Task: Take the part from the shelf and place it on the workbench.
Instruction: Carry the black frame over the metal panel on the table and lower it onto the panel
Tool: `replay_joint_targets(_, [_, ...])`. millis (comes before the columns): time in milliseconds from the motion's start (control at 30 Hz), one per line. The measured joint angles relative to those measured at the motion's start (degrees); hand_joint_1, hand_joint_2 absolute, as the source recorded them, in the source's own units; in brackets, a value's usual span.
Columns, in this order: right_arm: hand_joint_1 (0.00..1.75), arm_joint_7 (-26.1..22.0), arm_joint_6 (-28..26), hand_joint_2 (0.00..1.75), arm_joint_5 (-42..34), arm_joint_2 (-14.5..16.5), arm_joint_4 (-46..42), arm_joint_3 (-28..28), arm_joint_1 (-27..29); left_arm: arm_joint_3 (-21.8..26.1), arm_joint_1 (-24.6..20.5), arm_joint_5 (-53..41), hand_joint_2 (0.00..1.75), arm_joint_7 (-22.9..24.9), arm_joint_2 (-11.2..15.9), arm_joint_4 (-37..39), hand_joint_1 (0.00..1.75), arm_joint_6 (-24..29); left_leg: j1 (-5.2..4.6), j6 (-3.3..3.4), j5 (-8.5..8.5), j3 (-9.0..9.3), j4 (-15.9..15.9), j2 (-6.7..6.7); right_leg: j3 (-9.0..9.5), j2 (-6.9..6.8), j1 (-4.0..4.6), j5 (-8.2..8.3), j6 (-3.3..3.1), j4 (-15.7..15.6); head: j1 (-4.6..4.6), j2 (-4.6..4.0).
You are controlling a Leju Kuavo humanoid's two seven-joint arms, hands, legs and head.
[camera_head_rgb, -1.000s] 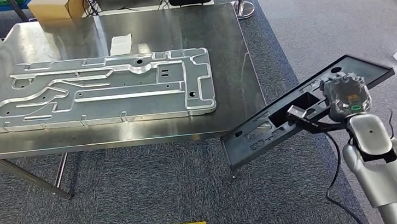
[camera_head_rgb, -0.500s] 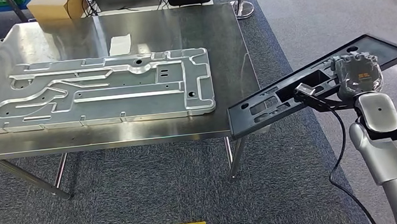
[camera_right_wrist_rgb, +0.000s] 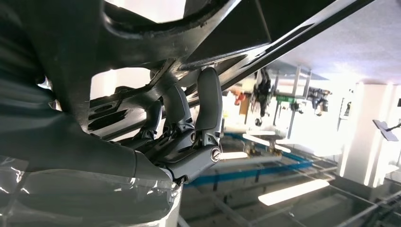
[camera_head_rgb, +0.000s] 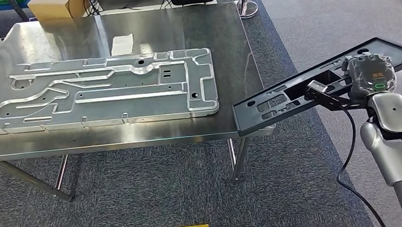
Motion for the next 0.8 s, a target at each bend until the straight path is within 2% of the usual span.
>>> replay_joint_targets(67, [1.75,-1.1,-1.38,1.75,-2.03,-0.47,0.41,-0.86,0.22,-0.03,-0.31,0.03,1.75,0.0,-0.16,0.0,0.0,0.0,0.0,0.0,0.0,0.0,0.01,0.0,0.0,0.0,0.0,0.0,0.0,-0.01,-0.01,0.0])
replay_joint_targets(133, [1.75,-2.0,-6.77,1.75,-0.87,-1.07,0.49,-1.8,1.15,-0.11,-0.64,0.07,1.75,-0.02,-0.24,0.0,0.0,0.08,0.0,0.0,0.0,0.01,0.03,-0.04,-0.02,-0.04,0.0,0.0,0.0,-0.02,-0.01,0.0])
replay_joint_targets(233, [1.75,-2.51,-19.54,1.75,7.03,-2.23,-2.92,-4.8,5.1,-0.47,-0.91,0.04,1.75,-0.05,-0.26,-0.01,0.0,0.62,0.01,0.01,-0.01,-0.04,0.03,-0.27,-0.01,-0.25,0.02,-0.05,0.03,-0.02,0.0,0.0])
replay_joint_targets(333, [1.75,-3.6,-25.69,1.75,14.3,-2.91,-8.7,-9.06,8.71,-1.02,-0.96,-0.09,1.75,-0.03,-0.25,-0.01,0.0,1.04,0.01,0.01,-0.05,-0.08,0.02,-0.29,-0.05,-0.25,0.0,-0.09,0.04,0.0,-0.02,0.0])
replay_joint_targets(467, [1.75,-5.21,-26.64,1.75,17.47,-4.03,-14.19,-12.91,9.77,-1.31,-1.04,0.16,1.75,-0.17,-0.27,-0.01,0.0,1.03,0.02,0.01,-0.06,-0.18,-0.01,-0.26,-0.05,-0.23,0.0,-0.12,0.07,0.0,-0.01,-0.01])
replay_joint_targets(567, [1.75,-3.71,-25.51,1.75,17.8,-4.72,-15.91,-13.39,9.51,-1.34,-1.14,0.43,1.75,-0.19,-0.31,0.0,0.0,0.95,0.0,0.05,-0.03,-0.1,0.0,-0.23,-0.04,-0.21,-0.01,-0.11,0.08,0.0,-0.03,-0.01])
replay_joint_targets(733, [1.75,9.24,-25.24,1.75,17.89,-10.88,-15.81,-8.73,8.57,-1.4,-0.9,0.51,1.75,-0.19,-0.33,-0.01,0.0,0.74,-0.03,0.14,0.05,-0.17,0.0,-0.41,-0.02,-0.4,-0.04,-0.09,0.09,0.0,-0.01,0.0])
replay_joint_targets(800, [1.75,11.88,-25.48,1.75,17.9,-13.11,-15.3,-5.66,8.01,-1.43,-0.91,0.54,1.75,-0.19,-0.33,-0.01,0.0,0.81,-0.03,0.14,0.03,-0.17,0.0,-0.38,0.0,-0.34,-0.04,-0.09,0.09,0.0,-0.02,0.0])
